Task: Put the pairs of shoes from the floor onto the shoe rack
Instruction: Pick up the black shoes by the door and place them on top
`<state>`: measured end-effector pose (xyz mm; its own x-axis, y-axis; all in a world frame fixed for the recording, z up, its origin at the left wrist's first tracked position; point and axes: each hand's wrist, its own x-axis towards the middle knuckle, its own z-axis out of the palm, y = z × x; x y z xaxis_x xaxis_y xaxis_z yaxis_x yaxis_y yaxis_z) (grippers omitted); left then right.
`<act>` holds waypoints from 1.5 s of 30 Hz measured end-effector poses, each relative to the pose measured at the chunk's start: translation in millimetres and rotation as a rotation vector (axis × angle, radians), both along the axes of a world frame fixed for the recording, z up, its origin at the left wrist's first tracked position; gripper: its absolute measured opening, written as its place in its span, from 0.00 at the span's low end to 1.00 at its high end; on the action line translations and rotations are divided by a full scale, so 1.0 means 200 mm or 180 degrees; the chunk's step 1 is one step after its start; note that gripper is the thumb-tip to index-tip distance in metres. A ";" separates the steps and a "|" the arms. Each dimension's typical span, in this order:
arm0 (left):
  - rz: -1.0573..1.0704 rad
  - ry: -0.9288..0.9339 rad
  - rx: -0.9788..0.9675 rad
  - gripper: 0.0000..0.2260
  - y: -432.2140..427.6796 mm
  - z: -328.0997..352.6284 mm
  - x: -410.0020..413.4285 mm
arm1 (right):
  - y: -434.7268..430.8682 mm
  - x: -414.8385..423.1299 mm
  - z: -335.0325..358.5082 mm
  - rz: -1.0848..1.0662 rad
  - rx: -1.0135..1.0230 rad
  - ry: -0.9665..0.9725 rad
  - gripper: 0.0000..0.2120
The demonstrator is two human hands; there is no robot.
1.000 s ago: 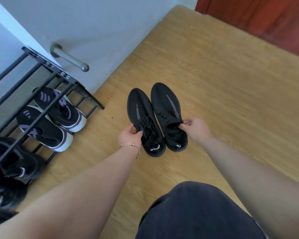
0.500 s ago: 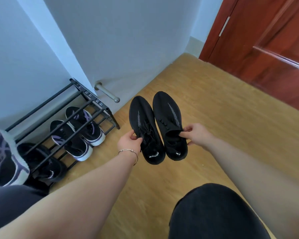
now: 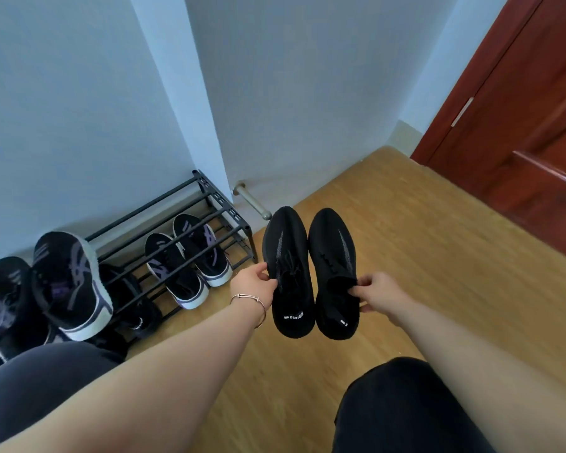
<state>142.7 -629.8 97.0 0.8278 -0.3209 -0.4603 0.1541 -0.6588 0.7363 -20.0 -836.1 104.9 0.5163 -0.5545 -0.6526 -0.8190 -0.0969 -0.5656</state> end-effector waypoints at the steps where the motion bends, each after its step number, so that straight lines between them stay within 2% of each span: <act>1: 0.0014 -0.0006 -0.0001 0.21 0.00 0.00 -0.01 | 0.00 0.00 0.01 0.0003 -0.0003 -0.0014 0.06; 10: 0.0259 -0.0004 -0.0176 0.22 0.05 0.07 -0.03 | 0.01 0.05 0.17 0.0137 -0.0037 -0.0256 0.12; 20: 0.0918 -0.0104 -0.0358 0.18 0.32 0.18 0.12 | 0.17 0.37 0.24 0.0415 0.0016 -0.0618 0.15; 34: 0.1615 -0.0200 -0.0297 0.18 0.75 0.21 0.40 | 0.55 0.89 0.15 0.1029 -0.0131 -0.0953 0.12; 38: 0.1779 -0.0204 -0.0371 0.17 0.80 0.17 0.50 | 0.61 1.03 0.11 0.0940 0.0022 -0.1182 0.11; 41: 0.1964 -0.0234 -0.0400 0.19 0.82 0.12 0.59 | 0.64 1.13 0.08 0.0920 -0.0041 -0.1167 0.12; 45: 0.2083 -0.0141 -0.0424 0.16 0.84 0.05 0.70 | 0.66 1.27 0.04 0.0969 -0.0125 -0.1111 0.11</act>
